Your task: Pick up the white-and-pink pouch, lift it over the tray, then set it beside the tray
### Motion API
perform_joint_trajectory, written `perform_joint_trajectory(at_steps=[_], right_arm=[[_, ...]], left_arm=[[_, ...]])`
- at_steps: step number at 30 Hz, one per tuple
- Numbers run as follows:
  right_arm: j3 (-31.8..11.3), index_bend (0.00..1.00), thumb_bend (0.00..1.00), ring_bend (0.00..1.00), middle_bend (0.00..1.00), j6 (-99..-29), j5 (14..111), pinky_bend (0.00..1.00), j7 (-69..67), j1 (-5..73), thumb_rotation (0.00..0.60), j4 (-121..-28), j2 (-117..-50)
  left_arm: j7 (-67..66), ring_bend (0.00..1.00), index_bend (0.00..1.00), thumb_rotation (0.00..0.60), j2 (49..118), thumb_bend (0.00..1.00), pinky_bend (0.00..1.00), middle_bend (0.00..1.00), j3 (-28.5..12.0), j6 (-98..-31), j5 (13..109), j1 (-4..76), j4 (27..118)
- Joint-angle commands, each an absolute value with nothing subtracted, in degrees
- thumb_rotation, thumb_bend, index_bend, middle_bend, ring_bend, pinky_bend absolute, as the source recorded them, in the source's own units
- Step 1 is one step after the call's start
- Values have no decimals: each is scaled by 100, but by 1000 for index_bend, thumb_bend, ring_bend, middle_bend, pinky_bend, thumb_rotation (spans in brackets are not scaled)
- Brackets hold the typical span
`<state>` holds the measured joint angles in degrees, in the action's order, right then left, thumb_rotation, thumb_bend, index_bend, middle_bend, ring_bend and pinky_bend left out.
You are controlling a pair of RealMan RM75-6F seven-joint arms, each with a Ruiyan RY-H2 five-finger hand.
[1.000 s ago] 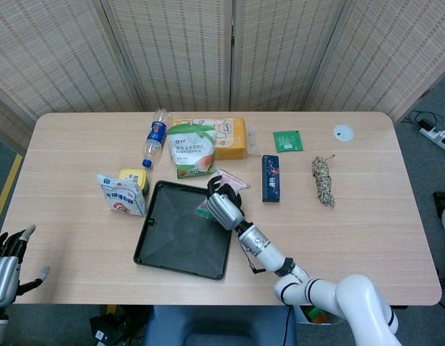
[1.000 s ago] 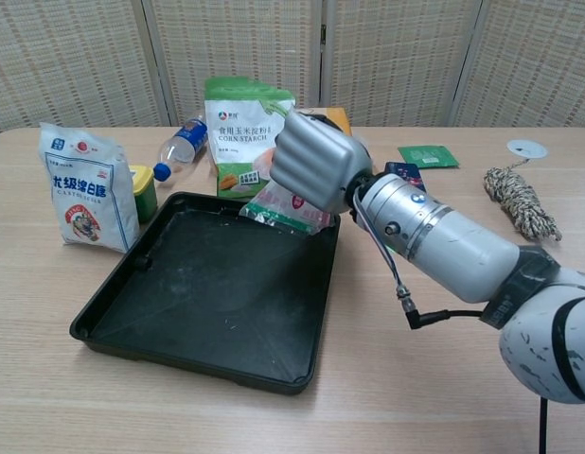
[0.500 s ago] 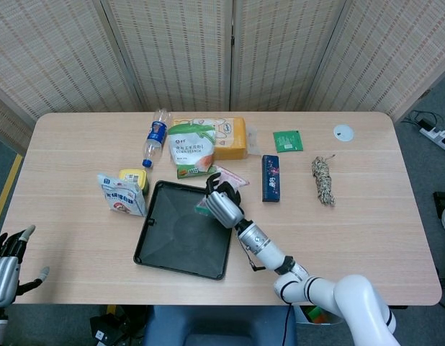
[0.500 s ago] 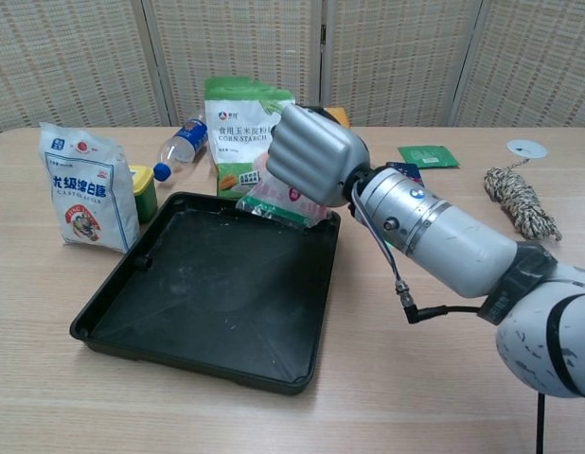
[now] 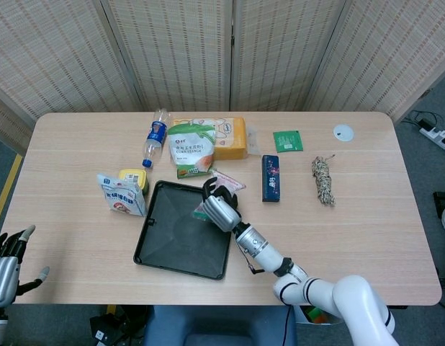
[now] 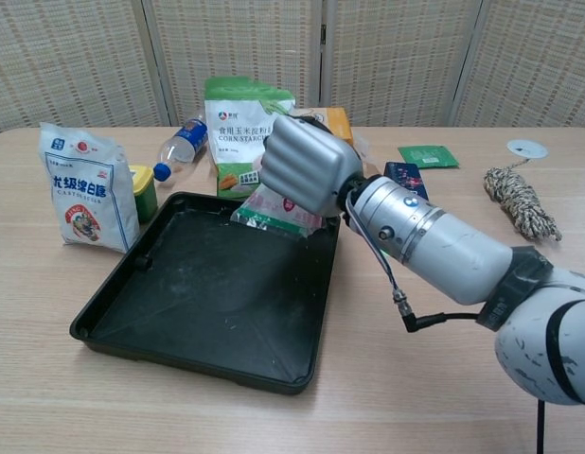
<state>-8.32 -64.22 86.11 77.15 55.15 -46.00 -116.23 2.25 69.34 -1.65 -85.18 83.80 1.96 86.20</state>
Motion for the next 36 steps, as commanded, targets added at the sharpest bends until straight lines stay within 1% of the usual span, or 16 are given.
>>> perform_joint_trajectory(at_steps=[1, 8, 11, 14, 16, 21, 24, 29, 36], right_arm=[[-890, 860, 467, 1000, 662, -6456, 8586, 970, 7706, 5510, 600, -4609, -11589], [-842, 860, 467, 1000, 661, -6428, 8588, 970, 7743, 5446, 600, -4700, -11616], [-1020, 860, 467, 1000, 662, -6441, 8417, 970, 7714, 5410, 600, -4749, -11618], [-1212, 861, 467, 1000, 665, -6371, 8163, 970, 7390, 5346, 600, -4963, -11627], [-1155, 865, 468, 1000, 672, -6377, 8248, 970, 7321, 5374, 600, -4962, -11588], [-754, 879, 467, 1000, 676, -6555, 8802, 970, 7314, 5476, 600, -4608, -11573], [-681, 882, 468, 1000, 676, -6560, 8871, 970, 7363, 5460, 600, -4395, -11662], [-754, 882, 467, 1000, 676, -6549, 8811, 970, 7347, 5433, 600, -4262, -11762], [-930, 885, 468, 1000, 676, -6546, 8652, 970, 7039, 5387, 600, -4384, -11767]], left_arm=[[216, 139, 32, 600, 6929, 333, 41, 146, -165, -8521, 8391, 200, 8632], [170, 139, 32, 600, 6915, 333, 41, 146, -159, -8526, 8414, 204, 8685], [172, 139, 32, 600, 6898, 333, 41, 146, -158, -8542, 8390, 181, 8692], [176, 139, 32, 600, 6896, 332, 41, 146, -163, -8546, 8375, 174, 8694], [169, 139, 31, 600, 6901, 332, 41, 146, -160, -8540, 8389, 182, 8701], [171, 139, 29, 600, 6908, 333, 41, 146, -163, -8532, 8391, 188, 8705], [169, 139, 29, 600, 6899, 333, 41, 146, -162, -8536, 8385, 181, 8700], [176, 139, 28, 600, 6891, 333, 41, 146, -158, -8551, 8371, 160, 8694], [147, 139, 21, 600, 6892, 333, 41, 146, -162, -8535, 8385, 178, 8714]])
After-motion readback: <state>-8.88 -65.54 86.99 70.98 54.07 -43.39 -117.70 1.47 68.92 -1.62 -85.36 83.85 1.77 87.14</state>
